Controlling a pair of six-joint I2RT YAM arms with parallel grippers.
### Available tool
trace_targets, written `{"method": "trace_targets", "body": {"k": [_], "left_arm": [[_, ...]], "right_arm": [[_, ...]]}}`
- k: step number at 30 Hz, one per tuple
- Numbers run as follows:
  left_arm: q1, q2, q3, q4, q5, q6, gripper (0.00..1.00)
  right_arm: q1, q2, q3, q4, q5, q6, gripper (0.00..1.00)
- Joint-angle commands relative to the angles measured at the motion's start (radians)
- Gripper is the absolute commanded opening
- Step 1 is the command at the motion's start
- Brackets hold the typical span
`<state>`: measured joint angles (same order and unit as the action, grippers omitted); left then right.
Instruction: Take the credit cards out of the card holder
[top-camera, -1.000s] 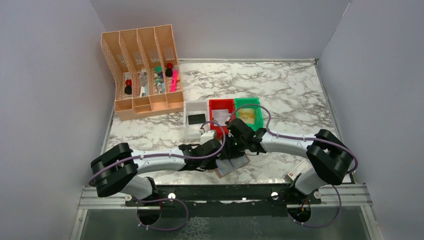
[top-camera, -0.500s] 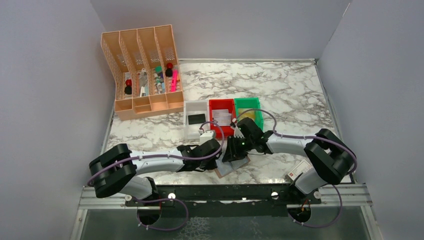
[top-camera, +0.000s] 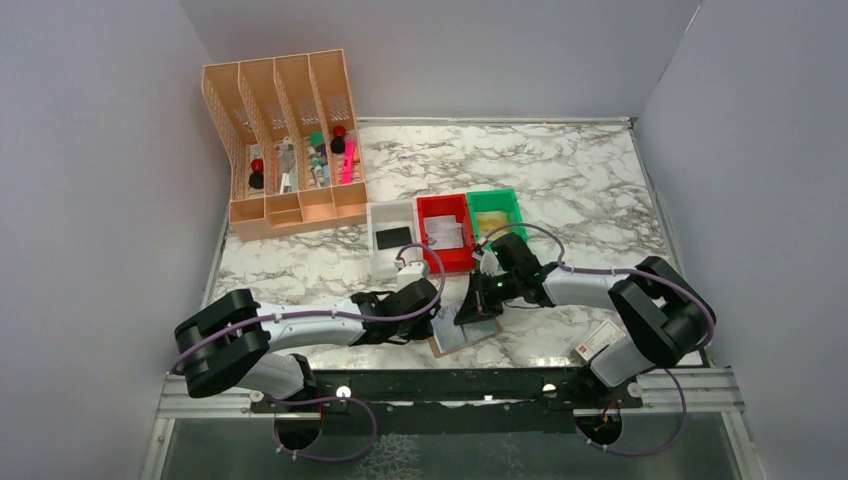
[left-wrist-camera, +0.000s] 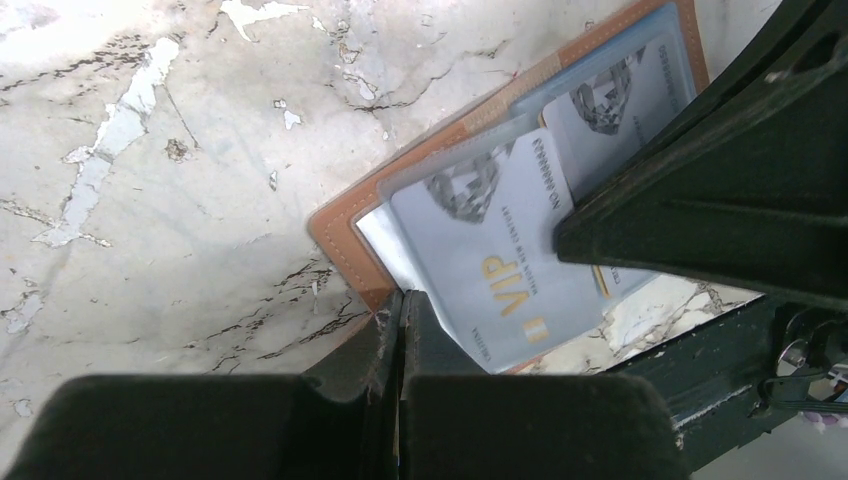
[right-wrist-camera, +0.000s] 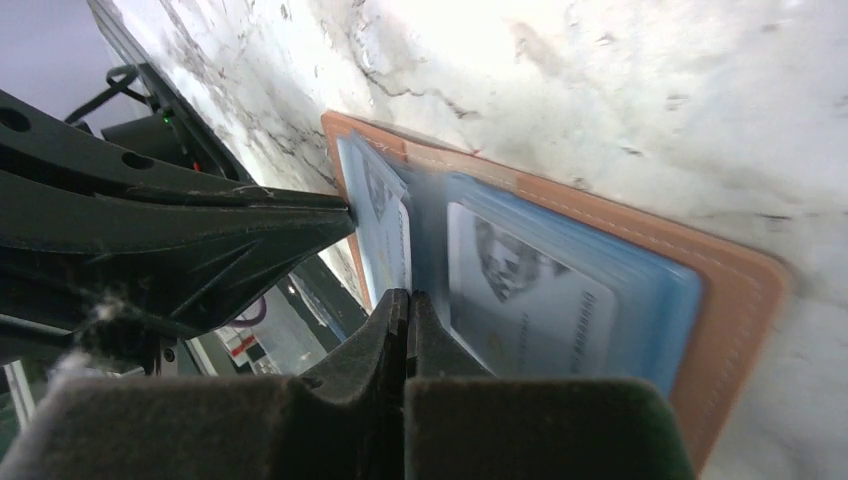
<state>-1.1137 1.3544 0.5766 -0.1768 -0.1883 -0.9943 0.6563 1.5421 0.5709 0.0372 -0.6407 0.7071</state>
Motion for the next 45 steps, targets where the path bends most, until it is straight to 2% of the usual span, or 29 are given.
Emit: {"method": "trace_targets", "body": {"k": [1, 7, 21, 24, 28, 31, 35, 39, 42, 45], "left_arm": [[0.002, 0.016, -0.041, -0.075, -0.011, 0.003, 0.0], [0.002, 0.041, -0.036, -0.075, -0.009, 0.011, 0.0], [0.002, 0.029, -0.03, -0.079, -0.016, 0.016, 0.0], [0.002, 0.026, -0.025, -0.078, -0.018, 0.018, 0.0], [0.002, 0.007, -0.001, -0.076, -0.022, 0.035, 0.0], [0.002, -0.018, 0.022, -0.078, -0.032, 0.056, 0.02], [0.002, -0.065, 0.042, -0.073, -0.039, 0.066, 0.06], [0.002, -0.096, 0.07, 0.004, -0.014, 0.13, 0.12], [0.002, -0.067, 0.093, 0.094, 0.038, 0.183, 0.18], [0.002, 0.018, 0.137, 0.107, 0.083, 0.214, 0.2]], "right_arm": [[-0.055, -0.029, -0.018, 0.022, -0.044, -0.009, 0.03], [-0.089, -0.033, -0.032, -0.024, -0.03, -0.047, 0.03], [-0.101, -0.104, 0.022, -0.226, 0.192, -0.165, 0.04], [-0.103, -0.097, 0.024, -0.228, 0.18, -0.18, 0.04], [-0.103, -0.077, 0.009, -0.173, 0.075, -0.165, 0.04], [-0.102, -0.067, -0.018, -0.124, 0.04, -0.13, 0.05], [-0.103, -0.096, -0.026, -0.154, 0.125, -0.113, 0.07], [-0.103, -0.122, -0.021, -0.177, 0.193, -0.11, 0.08], [-0.104, -0.118, -0.031, -0.152, 0.167, -0.101, 0.08], [-0.103, -0.102, -0.049, -0.117, 0.133, -0.086, 0.08]]}}
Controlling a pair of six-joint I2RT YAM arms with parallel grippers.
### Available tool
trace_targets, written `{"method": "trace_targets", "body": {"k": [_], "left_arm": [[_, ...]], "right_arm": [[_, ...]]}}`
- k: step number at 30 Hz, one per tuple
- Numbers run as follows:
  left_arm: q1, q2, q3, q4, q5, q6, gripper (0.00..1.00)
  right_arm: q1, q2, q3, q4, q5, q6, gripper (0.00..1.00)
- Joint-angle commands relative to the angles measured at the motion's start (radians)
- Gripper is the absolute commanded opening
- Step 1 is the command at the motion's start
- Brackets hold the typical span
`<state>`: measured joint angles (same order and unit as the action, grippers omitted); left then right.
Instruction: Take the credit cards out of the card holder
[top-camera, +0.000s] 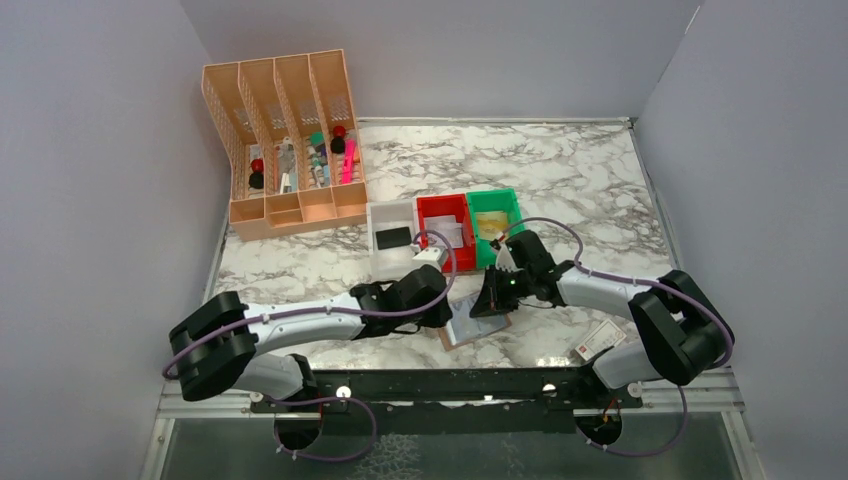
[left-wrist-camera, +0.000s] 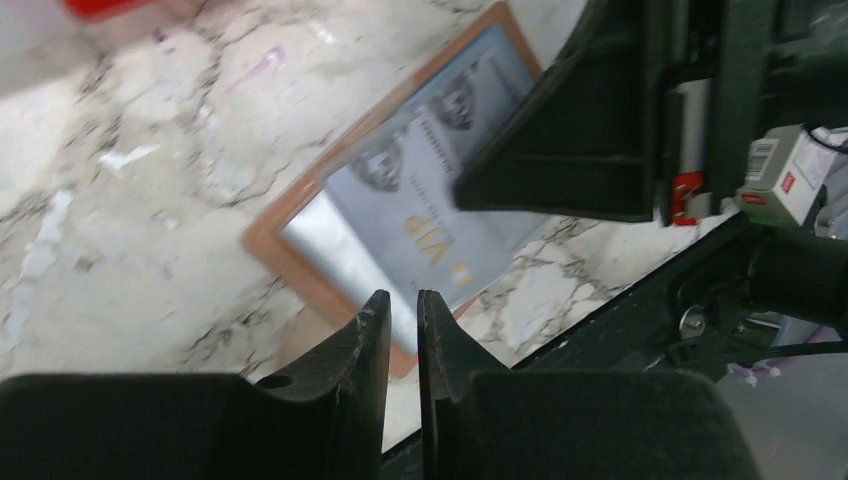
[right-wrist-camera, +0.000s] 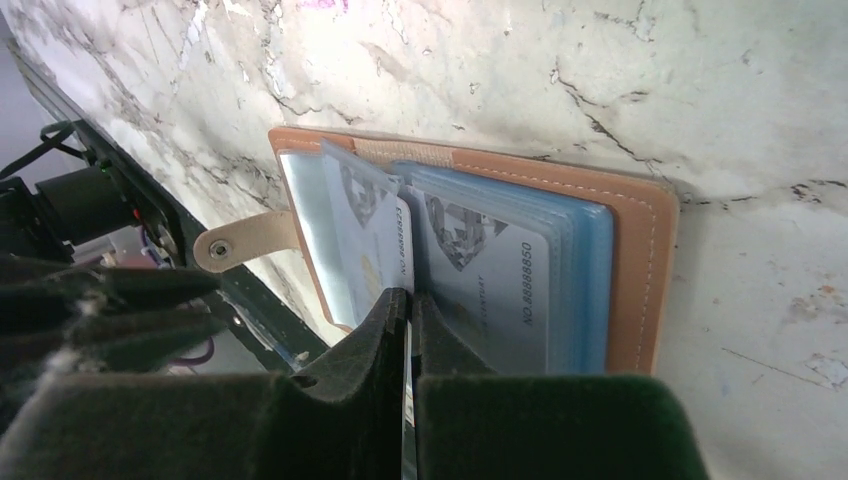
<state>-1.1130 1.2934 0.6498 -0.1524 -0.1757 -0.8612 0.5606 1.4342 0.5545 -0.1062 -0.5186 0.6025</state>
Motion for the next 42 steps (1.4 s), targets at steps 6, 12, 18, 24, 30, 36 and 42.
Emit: {"method": "trace_targets", "body": {"k": [6, 12, 18, 24, 30, 36, 42], "left_arm": [[0.001, 0.236, 0.123, 0.053, 0.134, 0.097, 0.18], [0.001, 0.279, 0.126, -0.07, 0.079, 0.052, 0.08], [0.001, 0.283, 0.108, -0.084, 0.083, 0.039, 0.0], [0.001, 0.289, 0.119, -0.105, 0.079, 0.047, 0.0], [0.001, 0.282, 0.118, -0.119, 0.068, 0.047, 0.0], [0.001, 0.284, 0.118, -0.119, 0.071, 0.047, 0.0], [0.001, 0.279, 0.11, -0.119, 0.069, 0.043, 0.0]], "right_arm": [[-0.008, 0.015, -0.044, 0.043, -0.001, 0.02, 0.08], [-0.009, 0.004, -0.029, 0.028, 0.013, 0.013, 0.1], [-0.015, 0.036, -0.029, 0.103, -0.144, 0.039, 0.17], [-0.018, 0.03, -0.03, 0.112, -0.145, 0.06, 0.2], [-0.038, 0.025, -0.03, 0.112, -0.173, 0.057, 0.22], [-0.053, 0.016, -0.043, 0.129, -0.192, 0.067, 0.18], [-0.076, 0.019, -0.049, 0.13, -0.207, 0.061, 0.06]]}}
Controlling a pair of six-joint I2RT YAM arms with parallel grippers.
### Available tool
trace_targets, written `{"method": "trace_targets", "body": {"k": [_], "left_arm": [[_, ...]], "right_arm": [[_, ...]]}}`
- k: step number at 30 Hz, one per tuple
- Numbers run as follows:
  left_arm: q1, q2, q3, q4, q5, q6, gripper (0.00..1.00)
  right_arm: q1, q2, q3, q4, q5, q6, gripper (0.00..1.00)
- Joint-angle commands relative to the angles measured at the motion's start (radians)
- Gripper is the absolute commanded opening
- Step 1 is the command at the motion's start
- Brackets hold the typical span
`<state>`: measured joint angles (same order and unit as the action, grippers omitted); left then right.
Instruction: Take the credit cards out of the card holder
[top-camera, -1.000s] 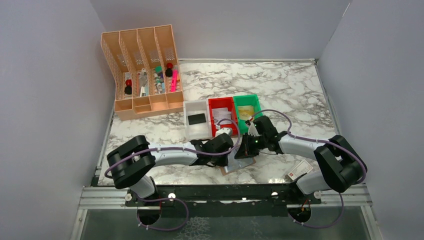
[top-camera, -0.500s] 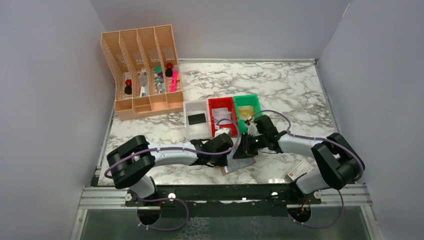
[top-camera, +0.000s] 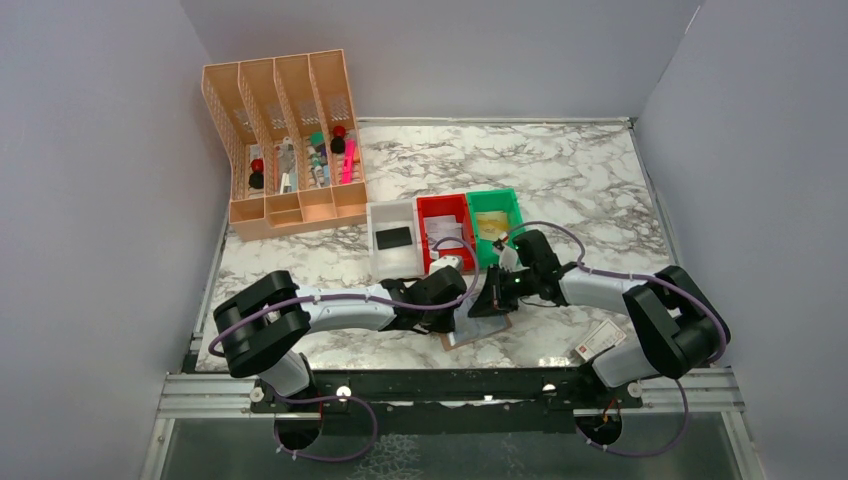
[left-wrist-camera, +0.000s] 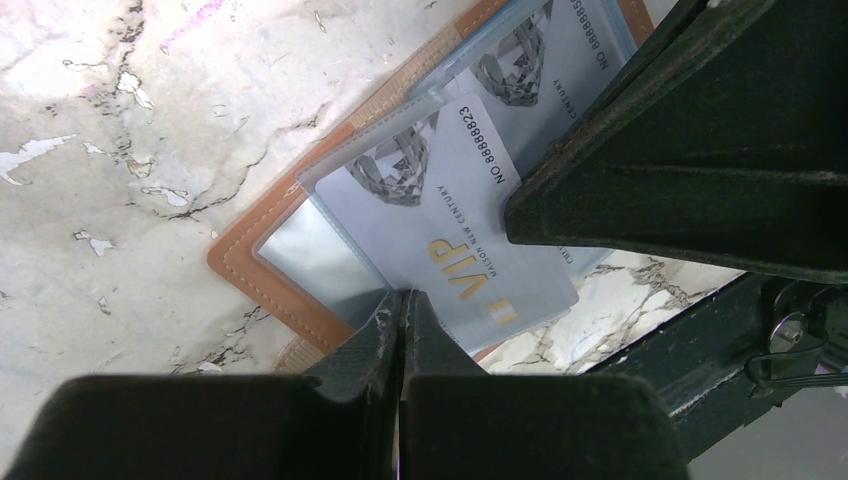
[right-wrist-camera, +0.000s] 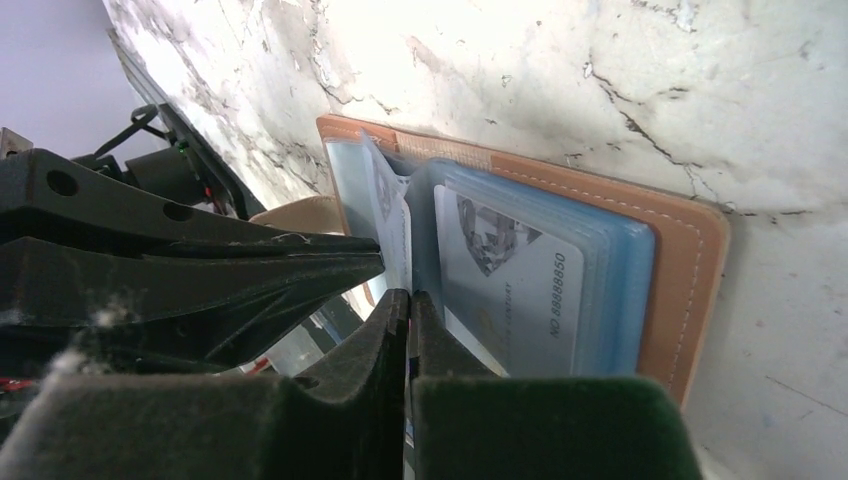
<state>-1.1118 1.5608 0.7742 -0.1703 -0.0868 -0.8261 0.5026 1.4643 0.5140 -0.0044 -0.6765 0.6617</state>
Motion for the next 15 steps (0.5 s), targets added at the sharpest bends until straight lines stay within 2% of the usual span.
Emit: {"method": "trace_targets", "body": {"k": [1, 5, 12, 15], "left_arm": [[0.0, 0.011, -0.017, -0.102, -0.021, 0.006, 0.0], [0.0, 0.009, -0.022, -0.103, -0.022, 0.003, 0.0], [0.0, 0.02, -0.016, -0.103, -0.022, 0.002, 0.0], [-0.001, 0.024, -0.012, -0.101, -0.02, 0.004, 0.0]], "right_arm": [[-0.025, -0.014, -0.011, 0.027, -0.054, -0.002, 0.08], [-0.05, -0.02, -0.016, 0.018, -0.069, -0.019, 0.16], [-0.058, -0.026, -0.029, 0.04, -0.112, -0.02, 0.14], [-0.058, -0.016, -0.028, 0.035, -0.115, -0.027, 0.2]]}}
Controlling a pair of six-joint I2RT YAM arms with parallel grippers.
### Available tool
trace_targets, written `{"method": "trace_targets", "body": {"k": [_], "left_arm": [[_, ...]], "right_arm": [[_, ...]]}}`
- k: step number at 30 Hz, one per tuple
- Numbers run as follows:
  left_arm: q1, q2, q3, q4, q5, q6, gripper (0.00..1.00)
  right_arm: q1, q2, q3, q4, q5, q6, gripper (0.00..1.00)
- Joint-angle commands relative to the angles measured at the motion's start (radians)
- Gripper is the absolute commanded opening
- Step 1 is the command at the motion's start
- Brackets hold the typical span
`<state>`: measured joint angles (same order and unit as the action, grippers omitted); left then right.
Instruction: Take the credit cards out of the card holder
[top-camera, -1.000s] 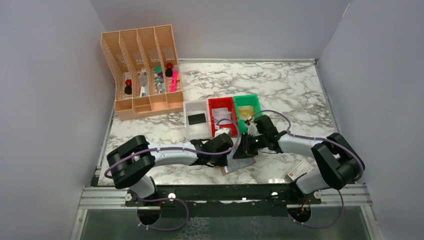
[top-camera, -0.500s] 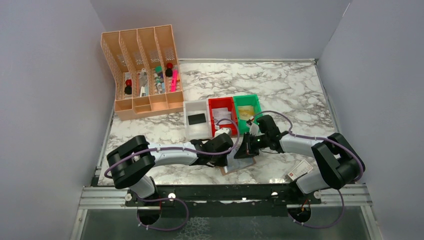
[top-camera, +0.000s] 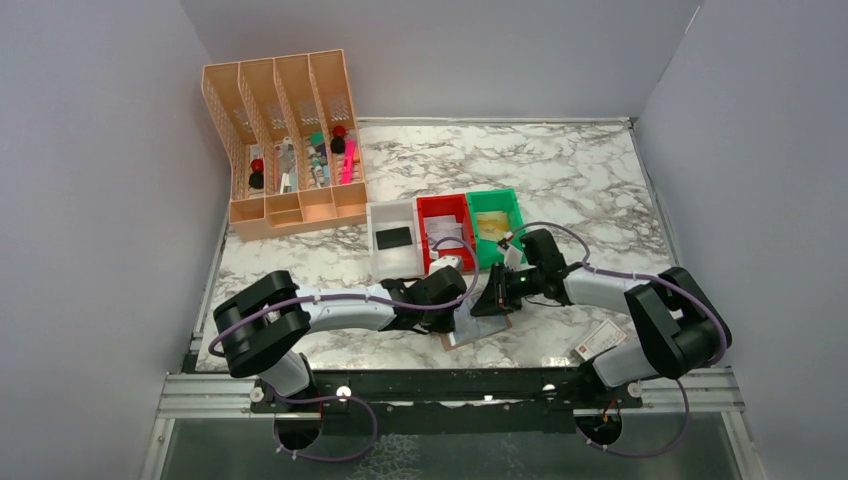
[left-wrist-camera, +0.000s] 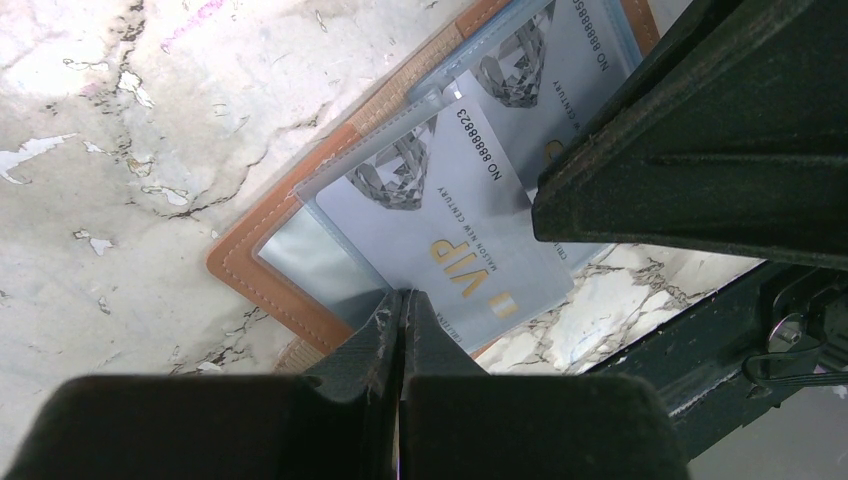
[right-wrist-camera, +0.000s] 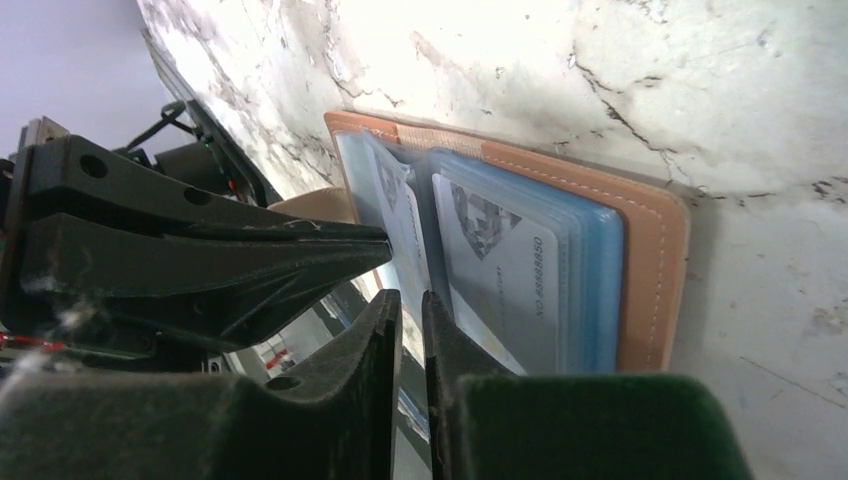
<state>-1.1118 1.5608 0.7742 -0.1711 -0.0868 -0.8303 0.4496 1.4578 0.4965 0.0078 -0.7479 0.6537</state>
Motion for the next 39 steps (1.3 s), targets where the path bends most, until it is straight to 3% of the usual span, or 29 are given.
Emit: {"method": "trace_targets", "body": {"k": [1, 4, 11, 17, 27, 31, 39], "left_arm": [[0.0, 0.024, -0.012, -0.101, -0.018, 0.008, 0.0], [-0.001, 0.021, -0.013, -0.1, -0.019, 0.005, 0.0], [0.0, 0.017, -0.012, -0.1, -0.021, 0.003, 0.0], [-0.001, 0.028, -0.007, -0.097, -0.016, 0.005, 0.0], [-0.001, 0.023, -0.013, -0.096, -0.018, 0.004, 0.0], [-0.002, 0.017, -0.026, -0.098, -0.023, -0.004, 0.0], [-0.002, 0.028, -0.03, -0.096, -0.022, -0.003, 0.0]], "right_arm": [[-0.005, -0.004, -0.01, 0.015, -0.03, -0.021, 0.24], [-0.005, -0.001, -0.016, 0.005, 0.002, -0.027, 0.32], [-0.005, 0.03, -0.033, 0.057, -0.037, -0.023, 0.32], [-0.005, 0.054, -0.05, 0.119, -0.087, -0.008, 0.26], [-0.005, 0.074, -0.047, 0.149, -0.119, 0.005, 0.03], [-0.023, 0.033, -0.033, 0.07, -0.052, -0.038, 0.02], [-0.121, 0.038, -0.026, -0.011, -0.111, -0.136, 0.02]]}}
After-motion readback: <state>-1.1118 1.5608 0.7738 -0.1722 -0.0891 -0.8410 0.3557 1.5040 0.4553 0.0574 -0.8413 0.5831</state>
